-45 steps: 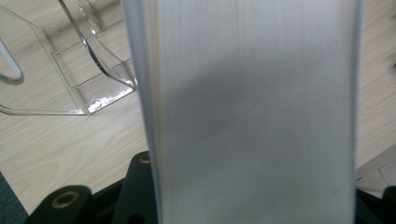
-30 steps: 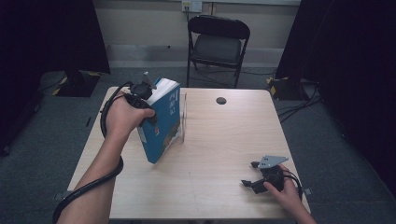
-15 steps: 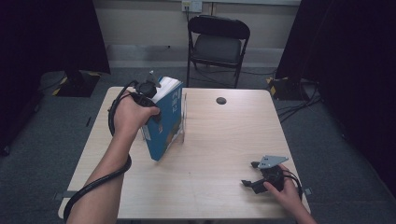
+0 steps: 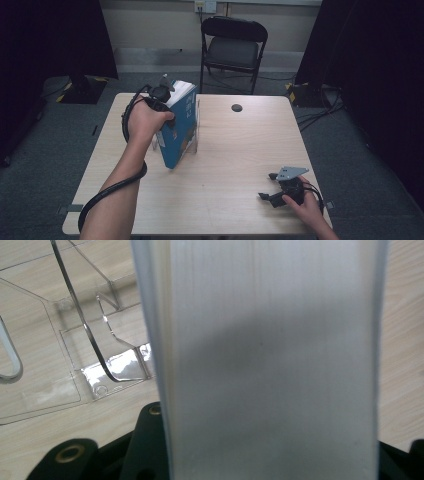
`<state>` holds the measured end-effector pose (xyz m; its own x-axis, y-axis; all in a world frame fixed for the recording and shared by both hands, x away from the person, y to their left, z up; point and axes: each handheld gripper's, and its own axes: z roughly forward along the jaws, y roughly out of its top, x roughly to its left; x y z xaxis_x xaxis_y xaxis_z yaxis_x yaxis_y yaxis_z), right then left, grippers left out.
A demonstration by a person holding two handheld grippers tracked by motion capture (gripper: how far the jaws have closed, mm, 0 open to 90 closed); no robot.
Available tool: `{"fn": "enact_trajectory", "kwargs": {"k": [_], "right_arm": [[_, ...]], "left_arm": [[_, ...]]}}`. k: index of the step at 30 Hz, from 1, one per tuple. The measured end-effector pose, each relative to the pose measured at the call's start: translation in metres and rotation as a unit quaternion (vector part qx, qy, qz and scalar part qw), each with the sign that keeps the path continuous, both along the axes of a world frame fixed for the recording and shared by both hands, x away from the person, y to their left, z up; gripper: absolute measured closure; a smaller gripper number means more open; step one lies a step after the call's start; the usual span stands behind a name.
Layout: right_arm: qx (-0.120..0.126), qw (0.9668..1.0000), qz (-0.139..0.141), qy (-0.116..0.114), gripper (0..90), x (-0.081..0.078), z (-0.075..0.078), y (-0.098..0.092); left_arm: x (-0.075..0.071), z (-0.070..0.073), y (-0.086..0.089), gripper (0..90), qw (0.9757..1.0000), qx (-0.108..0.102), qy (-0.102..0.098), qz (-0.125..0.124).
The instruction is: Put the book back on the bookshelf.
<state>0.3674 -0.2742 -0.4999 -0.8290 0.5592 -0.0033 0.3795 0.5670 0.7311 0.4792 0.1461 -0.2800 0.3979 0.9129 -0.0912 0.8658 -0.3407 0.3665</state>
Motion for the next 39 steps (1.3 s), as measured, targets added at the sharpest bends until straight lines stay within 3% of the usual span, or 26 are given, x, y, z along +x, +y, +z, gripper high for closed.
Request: {"fn": "enact_trajectory", "kwargs": {"k": [1, 3, 11, 39], "right_arm": [[0.000, 1.0000, 0.000, 0.000, 13.0, 0.000, 0.000, 0.000], [0.000, 1.0000, 0.001, -0.001, 13.0, 0.000, 0.000, 0.000], [0.000, 1.0000, 0.000, -0.001, 13.0, 0.000, 0.000, 0.000], [0.000, 1.0000, 0.000, 0.000, 13.0, 0.000, 0.000, 0.000]], "left_arm": [[0.002, 0.000, 0.001, 62.0, 0.9999, 0.008, -0.003, -0.011], [0.003, -0.001, -0.001, 62.0, 1.0000, 0.001, -0.001, 0.002], [0.007, -0.005, -0.003, 62.0, 0.9999, -0.004, -0.003, 0.014], [0.023, -0.009, -0.007, 61.9, 0.9992, -0.001, -0.011, 0.037]]}}
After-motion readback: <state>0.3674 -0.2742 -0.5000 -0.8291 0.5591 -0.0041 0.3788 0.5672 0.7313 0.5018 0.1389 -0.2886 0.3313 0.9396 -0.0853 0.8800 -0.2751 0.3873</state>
